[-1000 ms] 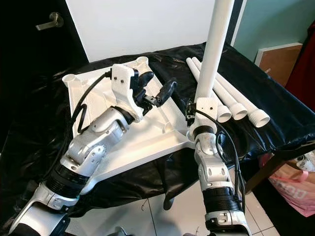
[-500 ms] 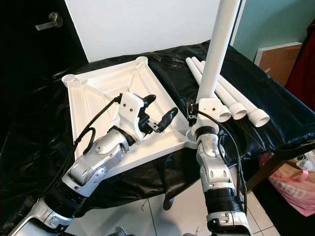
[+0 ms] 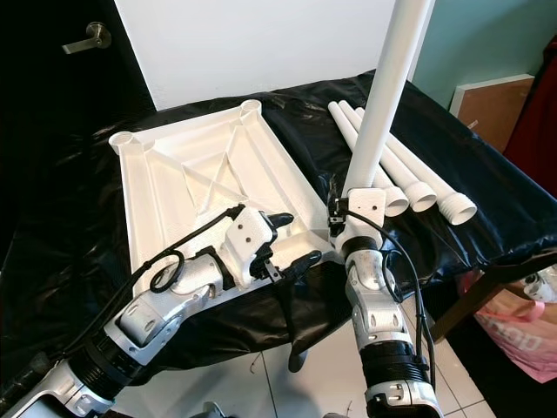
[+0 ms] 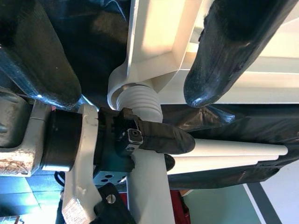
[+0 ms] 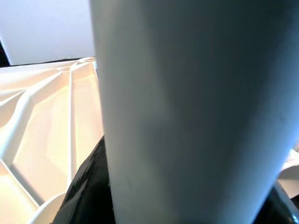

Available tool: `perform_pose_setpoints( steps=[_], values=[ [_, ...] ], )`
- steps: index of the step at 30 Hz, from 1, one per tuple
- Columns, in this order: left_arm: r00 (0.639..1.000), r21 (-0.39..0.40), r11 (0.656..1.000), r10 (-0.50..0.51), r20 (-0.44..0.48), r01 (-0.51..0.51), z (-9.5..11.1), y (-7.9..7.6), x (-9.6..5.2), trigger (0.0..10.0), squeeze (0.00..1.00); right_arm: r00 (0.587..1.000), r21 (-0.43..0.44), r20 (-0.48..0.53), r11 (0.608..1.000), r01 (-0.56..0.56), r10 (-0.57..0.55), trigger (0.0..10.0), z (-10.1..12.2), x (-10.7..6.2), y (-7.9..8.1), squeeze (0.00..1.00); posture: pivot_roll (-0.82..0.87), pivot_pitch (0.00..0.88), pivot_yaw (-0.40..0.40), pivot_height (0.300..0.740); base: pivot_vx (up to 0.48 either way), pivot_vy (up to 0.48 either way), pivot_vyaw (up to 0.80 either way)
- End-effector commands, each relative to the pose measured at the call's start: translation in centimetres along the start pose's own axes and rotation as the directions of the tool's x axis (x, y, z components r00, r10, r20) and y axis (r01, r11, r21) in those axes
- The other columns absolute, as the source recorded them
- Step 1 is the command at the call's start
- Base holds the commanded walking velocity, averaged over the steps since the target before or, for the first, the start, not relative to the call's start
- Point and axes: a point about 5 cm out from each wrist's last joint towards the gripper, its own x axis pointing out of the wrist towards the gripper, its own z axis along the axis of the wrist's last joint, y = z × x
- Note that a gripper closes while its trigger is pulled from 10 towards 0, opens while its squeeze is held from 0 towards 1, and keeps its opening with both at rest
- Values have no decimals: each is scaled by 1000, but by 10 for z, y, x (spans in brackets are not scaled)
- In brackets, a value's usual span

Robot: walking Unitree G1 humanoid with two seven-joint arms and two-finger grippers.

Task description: Building children table

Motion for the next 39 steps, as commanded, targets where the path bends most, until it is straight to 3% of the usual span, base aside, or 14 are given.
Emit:
perform_pose_setpoints(
  steps=[1,21,26,39],
  values=[
    [999,0,1000,-17,-27,17,-5,0,-1,10000,0,999,6,-40,1000,-1,1,10000,-11,-4,-1,0,-90,20,49,740,0,0,0],
    [998,26,999,-36,-48,37,-6,2,-1,10000,0,996,-25,-71,998,-55,54,10000,-28,-16,-5,0,-94,4,55,740,0,0,0],
    [998,38,998,-39,-51,41,-6,3,0,10000,0,987,-81,-73,986,-148,143,10000,-30,-16,-1,0,-99,0,61,740,0,0,0],
    [998,52,998,-36,-49,38,-4,4,1,10000,0,963,-134,-91,955,-264,254,10000,-37,-21,2,0,-101,0,62,740,0,0,0]
  ],
)
